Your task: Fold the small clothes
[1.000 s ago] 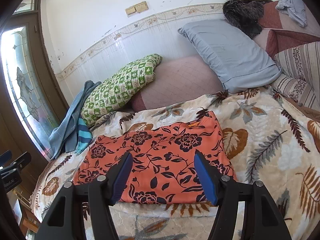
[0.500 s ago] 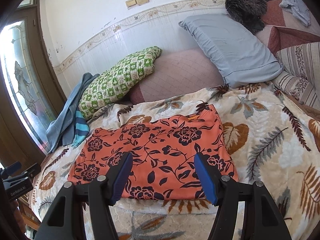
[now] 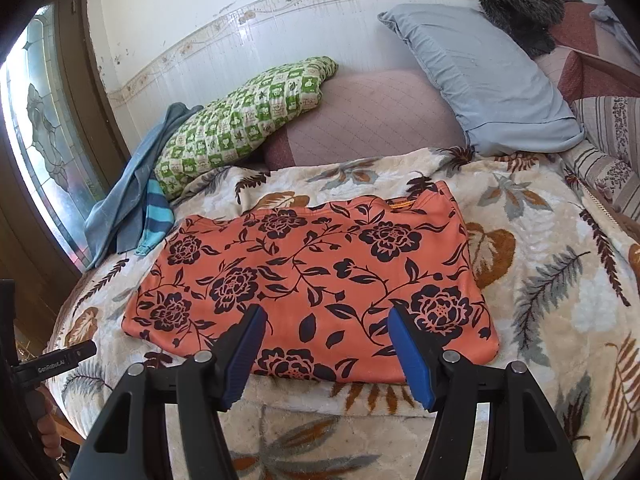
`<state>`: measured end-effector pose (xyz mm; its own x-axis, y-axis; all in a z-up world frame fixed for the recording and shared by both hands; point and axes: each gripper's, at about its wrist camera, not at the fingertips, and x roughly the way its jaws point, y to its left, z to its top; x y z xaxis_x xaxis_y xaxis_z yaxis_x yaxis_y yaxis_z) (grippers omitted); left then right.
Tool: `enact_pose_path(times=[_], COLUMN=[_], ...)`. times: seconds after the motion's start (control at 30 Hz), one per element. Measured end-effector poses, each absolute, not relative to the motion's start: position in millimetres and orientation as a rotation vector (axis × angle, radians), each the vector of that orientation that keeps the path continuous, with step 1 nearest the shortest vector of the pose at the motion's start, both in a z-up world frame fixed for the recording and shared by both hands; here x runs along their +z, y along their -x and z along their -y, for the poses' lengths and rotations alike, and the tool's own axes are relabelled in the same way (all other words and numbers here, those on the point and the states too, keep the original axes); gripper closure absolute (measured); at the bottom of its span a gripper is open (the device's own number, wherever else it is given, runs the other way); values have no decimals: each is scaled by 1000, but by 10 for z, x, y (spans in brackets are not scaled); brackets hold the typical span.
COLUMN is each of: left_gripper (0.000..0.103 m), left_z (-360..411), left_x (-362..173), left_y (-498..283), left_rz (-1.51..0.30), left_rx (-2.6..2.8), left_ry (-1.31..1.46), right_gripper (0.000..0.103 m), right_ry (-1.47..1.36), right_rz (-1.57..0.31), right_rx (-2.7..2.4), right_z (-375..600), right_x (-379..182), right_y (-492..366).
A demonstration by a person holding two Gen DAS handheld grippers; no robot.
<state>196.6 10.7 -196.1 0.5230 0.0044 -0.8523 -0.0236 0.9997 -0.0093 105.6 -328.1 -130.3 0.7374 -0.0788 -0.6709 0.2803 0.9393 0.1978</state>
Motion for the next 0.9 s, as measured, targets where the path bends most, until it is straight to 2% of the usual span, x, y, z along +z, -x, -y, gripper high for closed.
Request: enact_pose_path(times=[0.43,0.7,0.9], left_gripper=[9,9,9], left_z=[454,732,878], left_x=[-2046,-2023,-1917], left_y=[-2025,-2014,-2068], left_rz=[-1025,-1014,-973], left_rx=[-61,-58,-69], left_ry=[-63,-124,-135], right_gripper=[36,36,36], right_ry=[-317,-432,-389], right_rz=[-785,-818,-804], right_rx=[-207,-216,-235], right_z=[3344,3552,3641], right_x=[-1495,-1591,-1567], right_y=[-1257,-1276,-1250])
